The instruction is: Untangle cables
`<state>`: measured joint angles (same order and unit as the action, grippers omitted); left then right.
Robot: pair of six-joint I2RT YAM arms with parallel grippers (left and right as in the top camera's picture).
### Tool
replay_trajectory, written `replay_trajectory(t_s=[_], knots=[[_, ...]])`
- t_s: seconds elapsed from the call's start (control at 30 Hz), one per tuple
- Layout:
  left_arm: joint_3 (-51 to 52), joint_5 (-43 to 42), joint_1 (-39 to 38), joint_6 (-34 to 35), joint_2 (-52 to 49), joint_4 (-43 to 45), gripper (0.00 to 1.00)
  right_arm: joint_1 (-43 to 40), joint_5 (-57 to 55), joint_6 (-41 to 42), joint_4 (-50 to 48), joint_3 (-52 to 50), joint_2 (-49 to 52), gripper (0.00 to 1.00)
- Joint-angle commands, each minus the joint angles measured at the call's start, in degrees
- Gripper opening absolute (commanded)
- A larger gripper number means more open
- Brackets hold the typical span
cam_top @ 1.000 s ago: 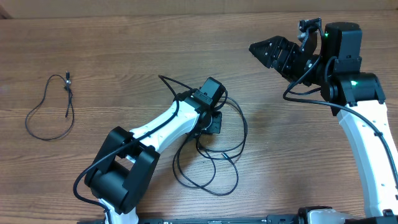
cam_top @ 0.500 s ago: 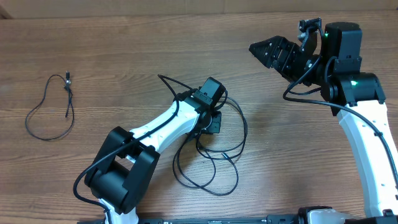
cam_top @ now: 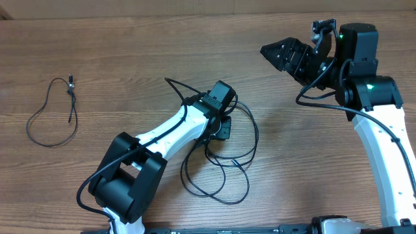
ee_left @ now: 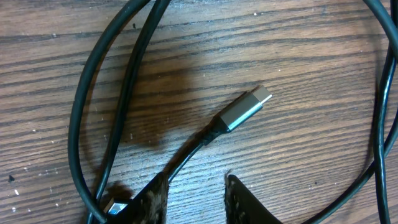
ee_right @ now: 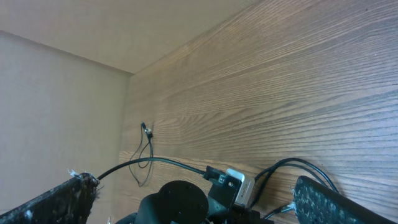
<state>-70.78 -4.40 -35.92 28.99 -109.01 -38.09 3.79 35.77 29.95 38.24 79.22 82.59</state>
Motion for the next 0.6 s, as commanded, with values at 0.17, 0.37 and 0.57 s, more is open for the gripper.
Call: replay_trajectory(t_s=[0.17, 0.37, 0.57], knots=[[0.66, 0.61, -0.22, 0.42, -0.37, 0.02, 0.35, -0.13, -0.17, -0.44, -0.81, 1.36, -0.22, 1.00], [0.66, 0.63, -0.22, 0.42, -0.37, 0.22, 0.40, -0.13, -0.17, -0.44, -0.81, 1.36, -0.22, 1.00], [0.66, 0.63, -0.22, 0.42, -0.37, 0.26, 0.45, -0.13, -0.15, -0.44, -0.81, 1.36, -0.22, 1.00]])
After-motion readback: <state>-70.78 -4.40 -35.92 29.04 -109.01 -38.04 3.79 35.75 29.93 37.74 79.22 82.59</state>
